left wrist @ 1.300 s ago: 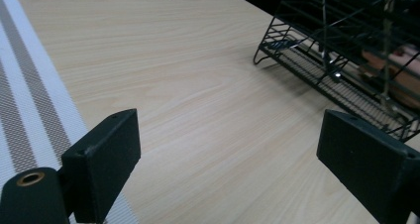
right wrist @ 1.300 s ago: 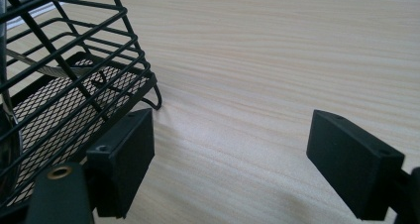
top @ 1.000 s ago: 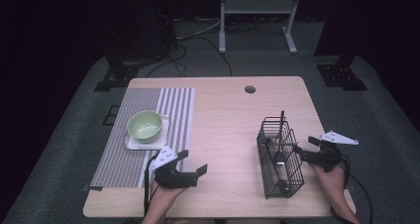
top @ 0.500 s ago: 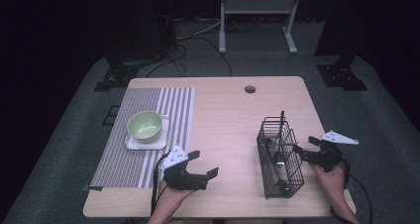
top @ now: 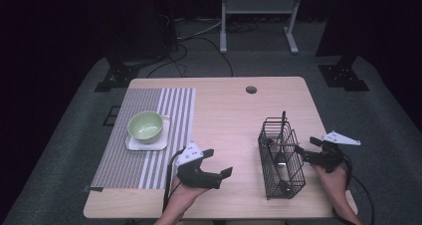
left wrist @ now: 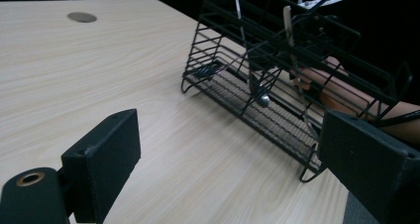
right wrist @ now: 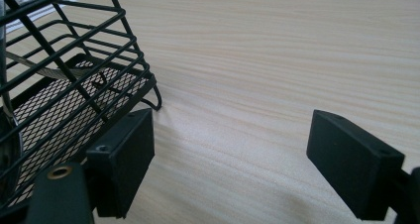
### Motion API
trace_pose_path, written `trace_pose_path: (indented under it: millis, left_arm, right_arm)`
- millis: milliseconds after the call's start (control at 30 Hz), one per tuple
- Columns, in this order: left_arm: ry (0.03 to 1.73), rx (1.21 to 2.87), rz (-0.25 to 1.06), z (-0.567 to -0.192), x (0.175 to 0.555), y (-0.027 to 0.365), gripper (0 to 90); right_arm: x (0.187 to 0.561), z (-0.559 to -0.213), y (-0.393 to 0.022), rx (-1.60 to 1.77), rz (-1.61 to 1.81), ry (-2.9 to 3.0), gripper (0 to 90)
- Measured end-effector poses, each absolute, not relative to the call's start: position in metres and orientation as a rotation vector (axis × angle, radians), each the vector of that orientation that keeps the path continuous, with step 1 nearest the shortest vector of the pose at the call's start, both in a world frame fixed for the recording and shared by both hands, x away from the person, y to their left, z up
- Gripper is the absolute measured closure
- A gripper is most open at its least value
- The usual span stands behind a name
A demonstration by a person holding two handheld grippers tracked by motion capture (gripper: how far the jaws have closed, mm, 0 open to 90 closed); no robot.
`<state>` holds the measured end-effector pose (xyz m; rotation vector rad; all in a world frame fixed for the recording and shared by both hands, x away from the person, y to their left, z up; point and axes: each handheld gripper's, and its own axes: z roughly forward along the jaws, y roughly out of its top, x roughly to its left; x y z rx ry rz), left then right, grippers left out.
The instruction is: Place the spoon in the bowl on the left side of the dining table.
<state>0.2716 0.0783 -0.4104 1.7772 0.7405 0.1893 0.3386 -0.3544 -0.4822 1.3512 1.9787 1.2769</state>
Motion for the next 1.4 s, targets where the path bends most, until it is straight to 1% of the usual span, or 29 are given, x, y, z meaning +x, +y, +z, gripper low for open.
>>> trace_pose_path:
  millis: [233, 733, 1400]
  left_arm:
    - [0.723, 1.772, 0.155, -0.408, 0.277, 0.061, 9.0]
    - [0.71, 1.768, 0.117, -0.406, 0.28, 0.049, 9.0]
    - [0.678, 1.785, 0.077, -0.401, 0.286, 0.022, 9.0]
  right_arm:
    - [0.338, -0.482, -0.355, 1.347, 1.285, 1.979, 17.5]
    - [0.339, -0.482, -0.355, 1.346, 1.284, 1.98, 17.5]
    - [0.339, -0.482, -0.355, 1.344, 1.287, 1.985, 17.5]
